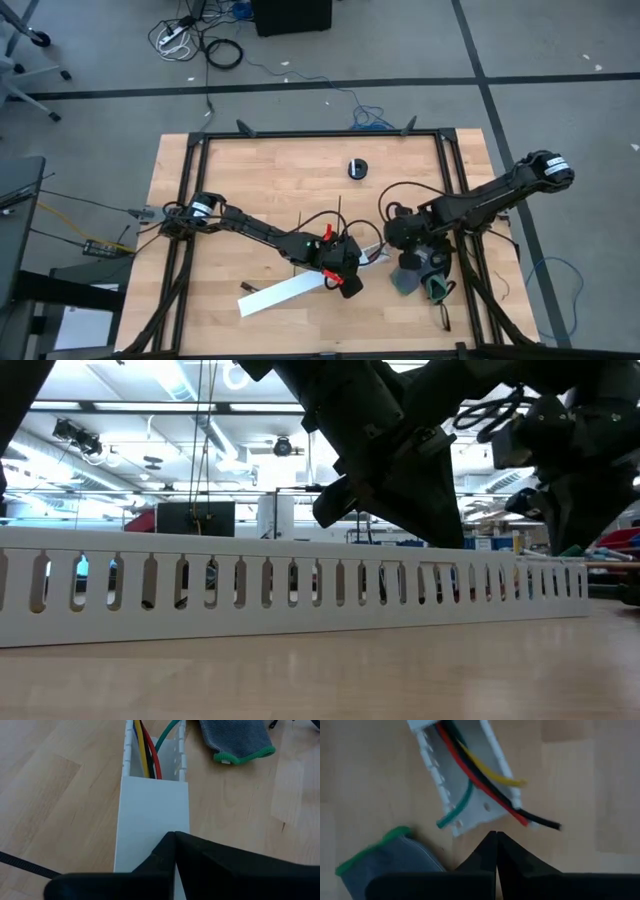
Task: Ziptie cables
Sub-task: Close the white cable duct
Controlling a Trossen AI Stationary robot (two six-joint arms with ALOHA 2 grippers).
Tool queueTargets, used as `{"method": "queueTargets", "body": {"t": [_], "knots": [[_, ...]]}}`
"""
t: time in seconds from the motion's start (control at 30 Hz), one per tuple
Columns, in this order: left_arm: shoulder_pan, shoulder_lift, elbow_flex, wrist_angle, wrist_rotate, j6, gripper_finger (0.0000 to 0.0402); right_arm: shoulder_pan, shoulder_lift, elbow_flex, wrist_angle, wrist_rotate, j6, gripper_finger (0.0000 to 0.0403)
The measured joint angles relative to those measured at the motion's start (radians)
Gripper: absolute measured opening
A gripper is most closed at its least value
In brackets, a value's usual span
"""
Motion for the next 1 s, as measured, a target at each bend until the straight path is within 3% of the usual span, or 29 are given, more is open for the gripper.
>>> {"method": "queueTargets", "body": {"t": [0.27,0.6,1.0], "knots": [[0.000,0.000,-0.001,0.010,0.001,0.001,0.0000,0.014,0.041,-0.071,0.164,-0.012,0.059,0.0000],[-0.003,0.000,-0.001,-0.007,0.012,0.002,0.0000,0.029,0.221,-0.072,0.270,-0.022,0.078,0.0000],[-0.010,0.008,-0.001,-0.002,0.016,0.001,0.0000,0.030,0.219,-0.080,0.352,-0.027,0.139,0.0000]]}}
